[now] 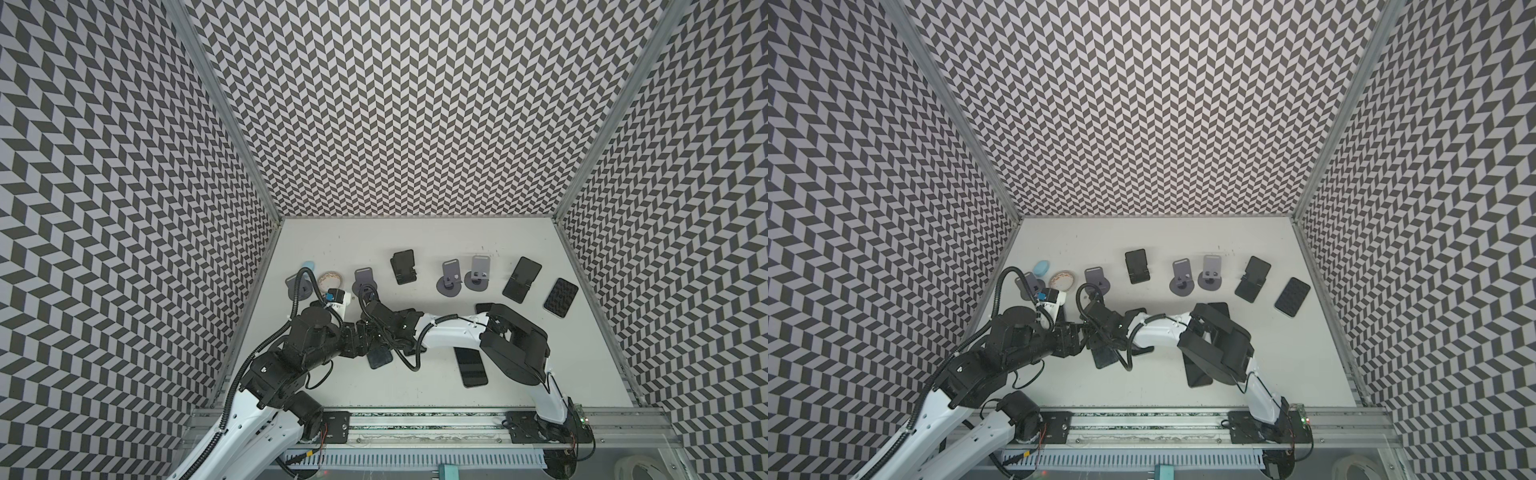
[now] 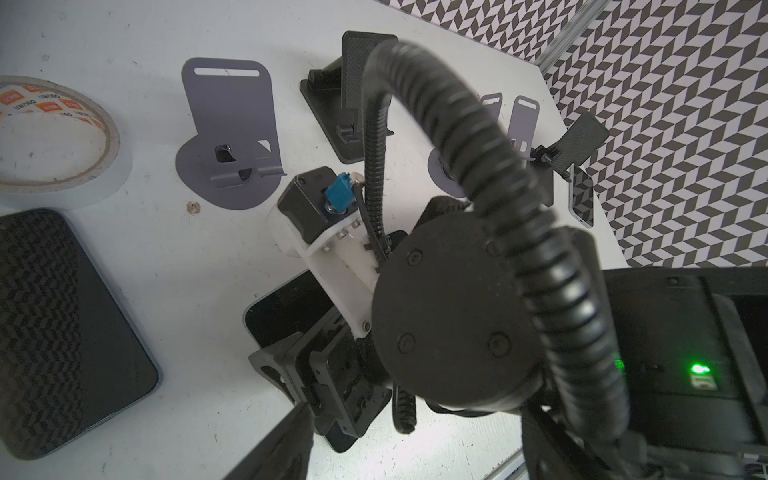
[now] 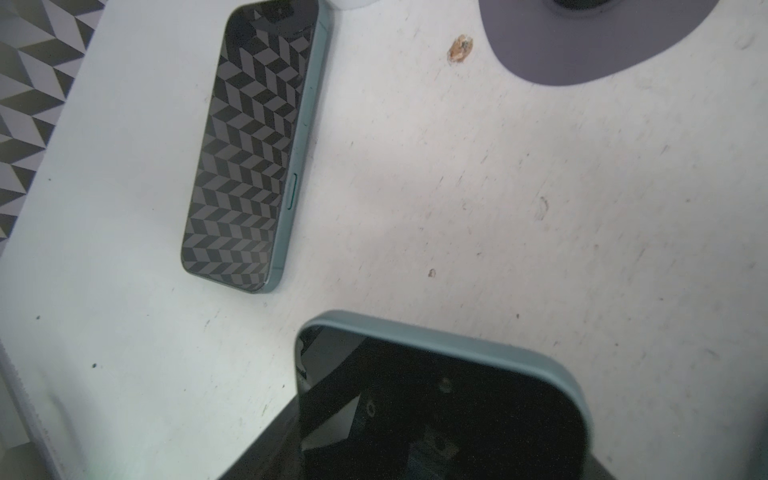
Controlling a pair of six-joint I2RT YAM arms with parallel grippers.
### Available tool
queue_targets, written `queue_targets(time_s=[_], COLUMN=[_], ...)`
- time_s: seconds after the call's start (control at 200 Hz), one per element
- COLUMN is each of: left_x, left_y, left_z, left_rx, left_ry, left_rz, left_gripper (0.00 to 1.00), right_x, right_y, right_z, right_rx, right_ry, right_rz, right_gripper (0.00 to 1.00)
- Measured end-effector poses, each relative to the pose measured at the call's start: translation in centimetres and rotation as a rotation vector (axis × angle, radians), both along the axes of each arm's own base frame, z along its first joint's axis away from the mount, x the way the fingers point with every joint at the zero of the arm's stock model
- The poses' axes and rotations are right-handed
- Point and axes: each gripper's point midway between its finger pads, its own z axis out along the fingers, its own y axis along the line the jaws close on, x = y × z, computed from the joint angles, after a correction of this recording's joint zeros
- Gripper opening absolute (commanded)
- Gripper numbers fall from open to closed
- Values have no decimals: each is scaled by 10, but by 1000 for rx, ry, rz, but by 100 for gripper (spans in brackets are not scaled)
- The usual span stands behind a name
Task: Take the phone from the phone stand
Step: 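Lower both held phones flat onto the table beside the other phones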
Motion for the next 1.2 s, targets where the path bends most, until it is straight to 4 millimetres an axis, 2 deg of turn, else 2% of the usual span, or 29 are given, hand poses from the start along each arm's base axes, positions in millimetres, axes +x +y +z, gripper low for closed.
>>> queue_targets(time_s=[0.976,1.202], left_x=[-3,-5], left_y=[3,4], left_z=[-5,-6], left_rx=[16,20], left_ry=[17,21], left_rz=[0,-1], left_gripper=[80,79], right_x=[2,1], right_y=[-3,-3], right_z=[-2,-4], right_rx=[-62,-71], right_ry=[-21,-31], right_rz=[-12,-6], right_gripper=[77,75])
